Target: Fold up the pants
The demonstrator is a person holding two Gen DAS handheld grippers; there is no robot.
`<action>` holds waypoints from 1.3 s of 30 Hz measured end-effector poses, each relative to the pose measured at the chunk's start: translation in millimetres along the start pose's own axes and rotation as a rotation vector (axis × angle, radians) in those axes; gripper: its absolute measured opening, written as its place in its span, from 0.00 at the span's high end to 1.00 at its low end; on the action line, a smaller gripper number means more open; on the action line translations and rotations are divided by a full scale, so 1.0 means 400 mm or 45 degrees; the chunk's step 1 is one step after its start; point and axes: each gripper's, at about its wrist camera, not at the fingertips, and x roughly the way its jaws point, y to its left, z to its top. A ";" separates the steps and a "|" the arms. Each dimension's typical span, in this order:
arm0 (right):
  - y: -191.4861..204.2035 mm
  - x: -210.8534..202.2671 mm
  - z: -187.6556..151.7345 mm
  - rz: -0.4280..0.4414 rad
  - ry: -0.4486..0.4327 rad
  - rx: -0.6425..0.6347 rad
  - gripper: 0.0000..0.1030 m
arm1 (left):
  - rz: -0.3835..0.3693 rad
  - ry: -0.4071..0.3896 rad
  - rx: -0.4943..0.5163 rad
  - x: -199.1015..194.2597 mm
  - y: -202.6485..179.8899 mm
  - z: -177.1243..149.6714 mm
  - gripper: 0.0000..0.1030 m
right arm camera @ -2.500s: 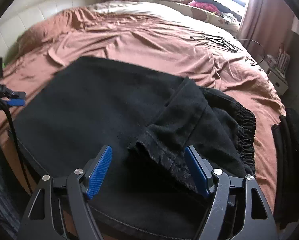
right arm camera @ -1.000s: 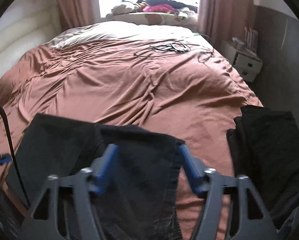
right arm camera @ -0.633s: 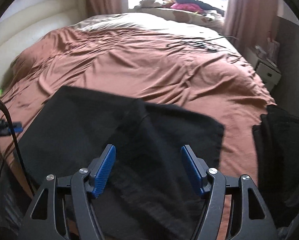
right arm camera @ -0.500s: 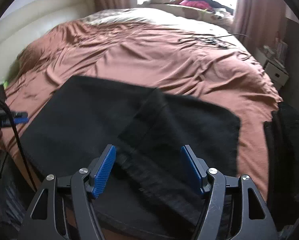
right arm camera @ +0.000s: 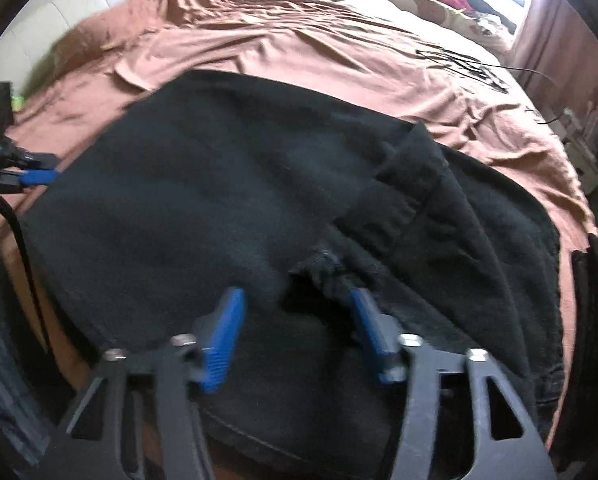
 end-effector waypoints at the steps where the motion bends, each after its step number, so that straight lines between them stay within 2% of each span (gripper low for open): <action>1: -0.008 0.005 0.002 -0.014 0.002 0.019 0.78 | -0.001 -0.003 0.007 -0.003 -0.003 0.000 0.55; 2: -0.029 0.006 0.002 -0.024 0.004 0.054 0.94 | 0.002 -0.006 0.010 -0.006 -0.004 0.000 0.55; 3: -0.042 0.006 0.003 -0.023 0.004 0.080 1.00 | 0.004 -0.007 0.009 -0.008 -0.004 0.000 0.55; 5: -0.097 -0.008 0.004 0.043 -0.011 0.179 1.00 | 0.000 -0.012 0.007 -0.011 -0.006 0.003 0.55; 9: -0.159 -0.047 0.006 0.033 -0.067 0.242 1.00 | -0.001 -0.021 0.011 -0.014 -0.015 0.008 0.55; 11: -0.192 -0.066 0.009 0.088 -0.091 0.280 1.00 | 0.003 -0.020 0.015 -0.011 -0.020 0.010 0.55; 13: -0.181 -0.079 0.004 0.166 -0.084 0.268 1.00 | -0.001 -0.021 0.018 -0.008 -0.026 0.011 0.55; 16: -0.159 -0.088 -0.017 0.174 -0.085 0.208 1.00 | 0.000 -0.018 0.015 -0.002 -0.027 0.011 0.55; 21: -0.137 -0.032 -0.006 0.177 -0.041 0.164 0.99 | 0.007 -0.014 0.014 -0.001 -0.026 0.010 0.55; 22: -0.137 -0.017 -0.005 0.168 -0.024 0.168 0.97 | 0.009 -0.014 0.014 -0.003 -0.023 0.010 0.55; 23: -0.134 -0.015 -0.003 0.166 -0.020 0.168 0.86 | 0.011 -0.015 0.014 -0.004 -0.021 0.011 0.55; 24: -0.125 -0.008 0.005 0.164 -0.020 0.168 0.65 | 0.014 -0.018 0.011 -0.007 -0.016 0.012 0.55; 25: -0.125 -0.003 0.007 0.154 -0.029 0.173 0.53 | 0.015 -0.021 0.007 -0.008 -0.012 0.013 0.55; 26: -0.113 -0.009 0.012 0.138 -0.047 0.174 0.36 | 0.014 -0.022 0.001 -0.009 -0.008 0.014 0.55; 27: -0.095 -0.017 0.011 0.126 -0.067 0.170 0.35 | 0.013 -0.023 -0.007 -0.009 -0.002 0.015 0.55; 29: -0.071 -0.022 0.011 0.119 -0.087 0.151 0.35 | 0.016 -0.023 -0.016 -0.009 0.007 0.015 0.55; 34: -0.034 0.023 0.013 0.033 -0.050 0.118 0.37 | 0.016 -0.021 -0.030 -0.011 0.024 0.010 0.55; 36: -0.023 0.037 0.016 0.032 -0.038 0.121 0.48 | 0.017 -0.021 -0.036 -0.012 0.031 0.009 0.55; 39: -0.005 0.057 0.016 -0.047 -0.026 0.109 0.61 | 0.019 -0.021 -0.044 -0.017 0.038 0.007 0.55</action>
